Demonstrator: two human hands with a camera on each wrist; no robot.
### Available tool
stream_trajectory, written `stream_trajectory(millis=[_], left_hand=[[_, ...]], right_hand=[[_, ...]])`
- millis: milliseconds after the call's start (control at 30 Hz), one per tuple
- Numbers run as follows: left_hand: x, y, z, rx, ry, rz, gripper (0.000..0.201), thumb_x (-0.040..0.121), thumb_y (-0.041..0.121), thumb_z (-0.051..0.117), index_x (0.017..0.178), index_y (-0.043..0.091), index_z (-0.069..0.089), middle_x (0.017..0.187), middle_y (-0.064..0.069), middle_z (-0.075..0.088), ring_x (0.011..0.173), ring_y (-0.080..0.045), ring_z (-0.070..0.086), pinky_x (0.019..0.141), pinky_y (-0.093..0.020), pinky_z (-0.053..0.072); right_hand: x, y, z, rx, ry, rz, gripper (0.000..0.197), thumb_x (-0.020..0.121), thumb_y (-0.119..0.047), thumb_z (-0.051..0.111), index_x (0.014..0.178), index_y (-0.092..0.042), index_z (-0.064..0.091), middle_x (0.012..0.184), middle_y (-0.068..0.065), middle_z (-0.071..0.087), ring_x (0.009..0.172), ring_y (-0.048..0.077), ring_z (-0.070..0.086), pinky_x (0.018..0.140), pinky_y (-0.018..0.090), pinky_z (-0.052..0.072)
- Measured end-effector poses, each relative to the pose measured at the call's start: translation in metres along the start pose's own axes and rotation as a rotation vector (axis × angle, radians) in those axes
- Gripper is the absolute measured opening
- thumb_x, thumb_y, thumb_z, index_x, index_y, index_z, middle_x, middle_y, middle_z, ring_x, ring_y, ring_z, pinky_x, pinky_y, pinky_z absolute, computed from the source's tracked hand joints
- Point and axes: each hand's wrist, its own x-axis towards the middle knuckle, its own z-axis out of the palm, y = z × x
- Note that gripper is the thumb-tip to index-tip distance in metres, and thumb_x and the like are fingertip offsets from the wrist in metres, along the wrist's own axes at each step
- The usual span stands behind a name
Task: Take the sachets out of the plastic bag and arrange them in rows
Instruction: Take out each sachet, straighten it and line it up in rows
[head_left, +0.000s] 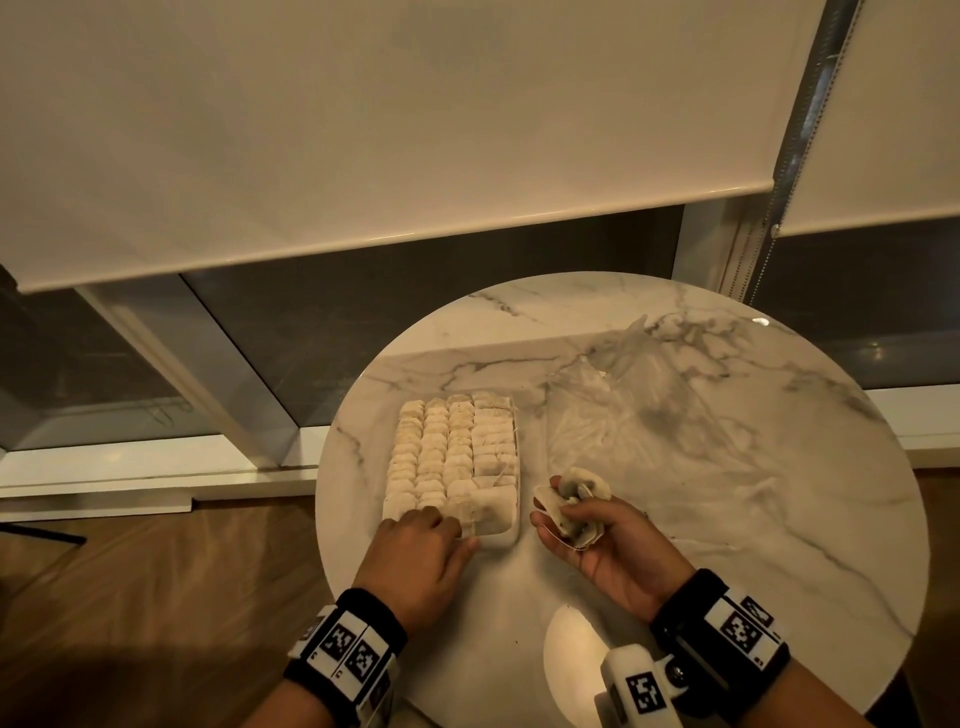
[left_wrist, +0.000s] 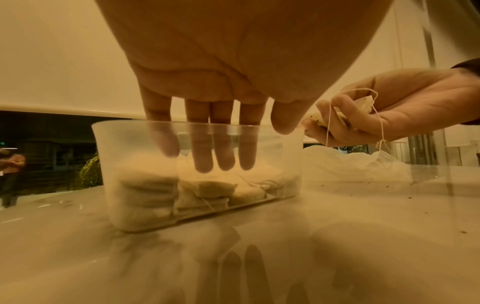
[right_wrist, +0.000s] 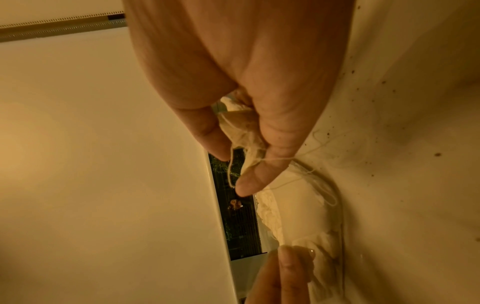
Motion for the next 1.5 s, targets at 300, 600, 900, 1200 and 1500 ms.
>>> stream_trajectory(millis=[300,600,900,1200,1500], left_hand=[[-0.002,0.003,-0.013,-0.078,0.023,-0.052,0.062,0.093,0.066,0.012,0.094,0.028,0.061,0.091,0.008,0.064,0.086,-0.016,0.060,0.081,-0.035,0.044],[0.008,0.034,-0.030,-0.531,0.292,0.009,0.031,0.097,0.047,0.046,0.094,0.027,0.069,0.086,0.013,0.067,0.081,-0.005,0.058,0.076,-0.028,0.047],[0.024,0.054,-0.037,-1.071,0.214,-0.216,0.024,0.086,0.046,0.070,0.085,0.023,0.074,0.071,0.006,0.074,0.069,-0.007,0.071,0.073,-0.033,0.057],[0.025,0.054,-0.045,-1.071,0.302,-0.163,0.005,0.086,0.017,0.075,0.082,0.017,0.073,0.074,0.005,0.072,0.063,-0.002,0.065,0.060,-0.017,0.050],[0.018,0.045,-0.050,-1.326,0.276,-0.001,0.005,0.090,0.008,0.071,0.094,0.007,0.069,0.081,-0.009,0.074,0.077,-0.021,0.071,0.069,-0.026,0.054]], right_hand=[[-0.001,0.003,0.003,0.035,-0.038,0.057,0.046,0.081,0.006,0.042,0.124,0.001,0.058,0.118,0.029,0.066,0.096,0.039,0.070,0.075,0.040,0.062],[-0.005,0.002,0.004,0.055,-0.097,0.073,0.052,0.083,0.004,0.040,0.132,0.003,0.054,0.128,0.030,0.062,0.103,0.041,0.069,0.078,0.041,0.062],[-0.011,0.000,0.004,0.014,-0.228,0.138,0.060,0.080,0.002,0.047,0.139,0.000,0.052,0.138,0.028,0.057,0.127,0.043,0.057,0.087,0.043,0.059],[-0.002,0.002,-0.004,-0.015,-0.208,0.109,0.054,0.086,0.002,0.043,0.140,0.003,0.050,0.135,0.032,0.057,0.113,0.042,0.065,0.084,0.043,0.060],[0.002,0.004,-0.005,-0.088,-0.151,0.023,0.068,0.078,0.000,0.075,0.140,0.007,0.046,0.131,0.029,0.060,0.109,0.036,0.065,0.083,0.041,0.059]])
